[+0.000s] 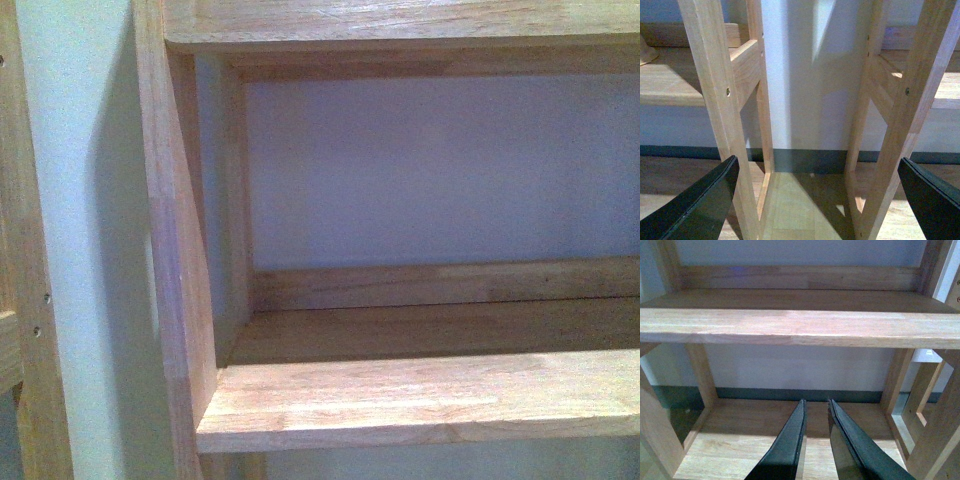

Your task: Put away toys

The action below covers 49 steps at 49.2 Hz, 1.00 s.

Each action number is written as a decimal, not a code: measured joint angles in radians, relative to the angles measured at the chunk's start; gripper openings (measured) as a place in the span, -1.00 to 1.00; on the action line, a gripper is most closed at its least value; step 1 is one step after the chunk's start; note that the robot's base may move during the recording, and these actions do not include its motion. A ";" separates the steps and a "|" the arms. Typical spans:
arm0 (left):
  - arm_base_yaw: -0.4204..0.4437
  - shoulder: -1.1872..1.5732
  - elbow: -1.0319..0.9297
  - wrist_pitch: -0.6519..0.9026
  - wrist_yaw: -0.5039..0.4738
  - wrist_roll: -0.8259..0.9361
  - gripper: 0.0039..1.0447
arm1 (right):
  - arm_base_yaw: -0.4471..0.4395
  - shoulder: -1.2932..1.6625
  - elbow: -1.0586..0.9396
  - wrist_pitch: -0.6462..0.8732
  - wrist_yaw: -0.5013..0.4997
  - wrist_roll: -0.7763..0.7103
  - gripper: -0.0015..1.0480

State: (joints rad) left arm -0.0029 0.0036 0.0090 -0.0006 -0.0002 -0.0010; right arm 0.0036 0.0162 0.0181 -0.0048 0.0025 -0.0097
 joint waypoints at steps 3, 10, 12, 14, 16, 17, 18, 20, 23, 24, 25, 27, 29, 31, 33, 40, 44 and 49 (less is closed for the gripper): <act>0.000 0.000 0.000 0.000 0.000 0.000 0.89 | 0.000 -0.005 -0.005 0.000 0.000 0.000 -0.65; 0.000 0.000 0.000 0.000 0.000 0.000 0.89 | 0.000 -0.009 -0.005 0.000 0.000 0.000 -0.65; 0.000 0.000 0.000 0.000 0.000 0.000 0.89 | 0.000 -0.009 -0.005 0.000 0.000 0.000 -0.65; 0.000 0.000 0.000 0.000 0.000 0.000 0.89 | 0.000 -0.009 -0.005 0.000 0.000 0.000 -0.65; 0.000 0.000 0.000 0.000 0.000 0.000 0.89 | 0.000 -0.009 -0.005 0.000 0.000 0.000 -0.65; 0.000 0.000 0.000 0.000 0.000 0.000 0.89 | 0.000 -0.010 -0.005 0.000 0.000 0.000 -0.64; 0.000 0.000 0.000 0.000 0.000 0.000 0.89 | 0.000 -0.010 -0.005 0.000 0.000 0.000 -0.59; 0.000 0.000 0.000 0.000 0.000 0.000 0.89 | 0.000 -0.010 -0.005 0.000 0.000 0.000 -0.49; 0.000 0.000 0.000 0.000 0.000 0.000 0.89 | 0.000 -0.010 -0.005 0.000 0.000 0.000 -0.30; 0.000 0.000 0.000 0.000 0.000 0.000 0.89 | 0.000 -0.010 -0.005 0.000 0.000 0.000 -0.23; 0.000 0.000 0.000 0.000 0.000 0.000 0.89 | 0.000 -0.010 -0.005 0.000 0.000 0.000 -0.13; 0.000 0.000 0.000 0.000 0.000 0.000 0.89 | 0.000 -0.010 -0.005 0.000 0.000 0.000 -0.03; 0.000 0.000 0.000 0.000 0.000 0.000 0.89 | 0.000 -0.010 -0.005 0.000 0.000 0.000 0.10; 0.000 0.000 0.000 0.000 0.000 0.000 0.89 | 0.000 -0.010 -0.005 0.000 0.000 0.000 0.23; 0.000 0.000 0.000 0.000 0.000 0.000 0.89 | 0.000 -0.010 -0.005 0.000 0.000 0.000 0.39; 0.000 0.000 0.000 0.000 0.000 0.000 0.89 | 0.000 -0.010 -0.005 0.000 0.000 0.000 0.78; 0.000 0.000 0.000 0.000 0.000 0.000 0.89 | 0.000 -0.010 -0.005 0.000 0.000 0.006 0.99; 0.000 0.000 0.000 0.000 0.000 0.000 0.89 | 0.000 -0.010 -0.005 0.000 0.000 0.004 0.99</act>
State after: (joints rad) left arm -0.0029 0.0036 0.0090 -0.0002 -0.0002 -0.0010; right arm 0.0032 0.0067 0.0132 -0.0044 0.0021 -0.0059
